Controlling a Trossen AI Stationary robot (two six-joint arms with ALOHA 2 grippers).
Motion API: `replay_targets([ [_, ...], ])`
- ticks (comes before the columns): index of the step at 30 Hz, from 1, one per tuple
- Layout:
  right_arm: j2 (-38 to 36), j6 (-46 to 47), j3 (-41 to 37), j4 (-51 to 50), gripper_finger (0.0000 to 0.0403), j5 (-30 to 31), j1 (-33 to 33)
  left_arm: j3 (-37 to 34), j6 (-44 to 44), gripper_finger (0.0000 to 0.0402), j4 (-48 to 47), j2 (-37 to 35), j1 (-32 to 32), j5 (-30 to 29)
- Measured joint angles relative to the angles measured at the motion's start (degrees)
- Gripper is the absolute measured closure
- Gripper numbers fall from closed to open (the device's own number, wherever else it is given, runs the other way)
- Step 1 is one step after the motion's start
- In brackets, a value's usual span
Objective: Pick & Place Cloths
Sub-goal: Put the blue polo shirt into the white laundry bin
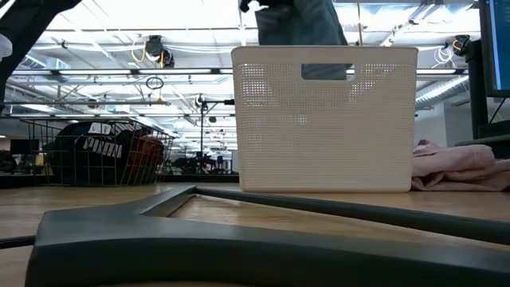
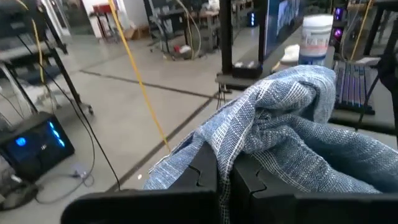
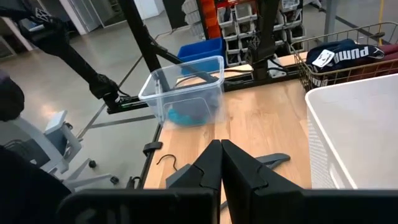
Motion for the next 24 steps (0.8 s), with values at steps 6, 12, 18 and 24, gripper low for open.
replay_targets([
  [6,0.0,-0.1,0.0,0.0,0.0403,0.0,0.0,0.0,-2.1,0.0401,-3.9,1.9,-0.5,-1.4],
  [12,0.0,-0.4,0.0,-0.1,0.0403,0.0,0.0,0.0,-2.9,0.0401,-5.1,2.6,-0.5,-1.8],
  [18,0.0,-0.5,0.0,-0.1,0.0403,0.2,0.0,-0.2,-3.9,0.0401,-4.3,4.1,1.3,-2.1],
  [24,0.0,-0.5,0.0,0.0,0.0403,0.2,0.0,-1.0,-8.0,0.0401,-4.1,6.3,2.9,-0.4],
])
